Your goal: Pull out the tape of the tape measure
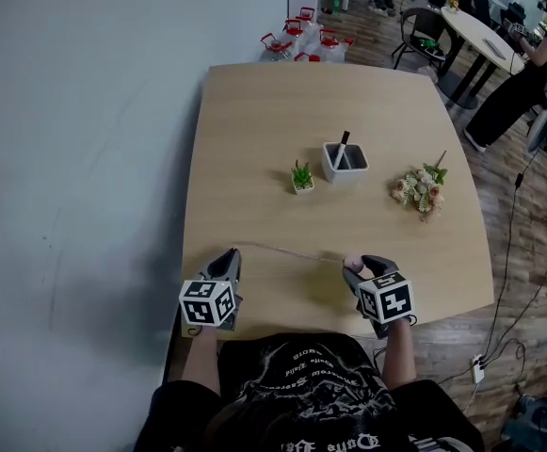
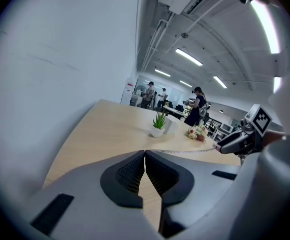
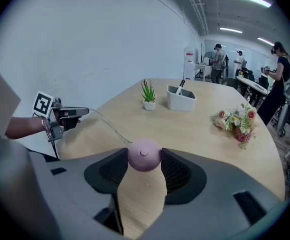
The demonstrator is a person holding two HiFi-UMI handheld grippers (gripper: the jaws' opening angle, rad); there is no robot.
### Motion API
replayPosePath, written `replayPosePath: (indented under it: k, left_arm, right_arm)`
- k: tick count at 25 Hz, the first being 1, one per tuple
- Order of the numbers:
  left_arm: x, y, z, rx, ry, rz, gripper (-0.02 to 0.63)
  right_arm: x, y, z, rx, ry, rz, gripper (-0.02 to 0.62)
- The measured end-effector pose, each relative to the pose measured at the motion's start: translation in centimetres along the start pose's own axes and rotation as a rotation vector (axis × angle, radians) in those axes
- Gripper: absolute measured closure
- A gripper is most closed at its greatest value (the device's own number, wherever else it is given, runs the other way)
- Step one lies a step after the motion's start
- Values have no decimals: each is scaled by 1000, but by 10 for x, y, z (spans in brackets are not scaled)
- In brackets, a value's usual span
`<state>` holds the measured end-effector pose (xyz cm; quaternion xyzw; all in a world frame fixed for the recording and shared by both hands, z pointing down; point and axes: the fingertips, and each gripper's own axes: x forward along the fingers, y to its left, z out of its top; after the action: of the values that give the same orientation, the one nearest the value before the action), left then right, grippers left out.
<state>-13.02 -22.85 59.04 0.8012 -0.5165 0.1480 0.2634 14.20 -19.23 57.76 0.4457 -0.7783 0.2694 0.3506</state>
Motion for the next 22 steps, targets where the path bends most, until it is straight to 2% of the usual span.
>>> replayPosePath:
  k: [5, 11, 15, 18, 20, 22]
  left_arm:
    - [36, 3, -23, 84, 181, 46, 594]
    - [56, 16, -46, 64, 319, 122, 594]
    - [63, 26, -51, 63, 376, 173, 592]
    - [65, 29, -51, 34, 384, 188, 580]
    - [66, 28, -50, -1, 369, 174, 532]
    - [65, 26, -47, -37, 349, 149, 444]
  right_arm:
    - [18, 7, -17, -2, 65, 6, 370]
    - [33, 18, -30, -80, 135, -1, 370]
    - [38, 22, -32, -86, 154, 22, 370]
    - [40, 22, -30, -84, 144, 30, 370]
    - [43, 22, -29, -80, 136, 34, 370]
    - [46, 21, -28, -87, 144, 34, 370]
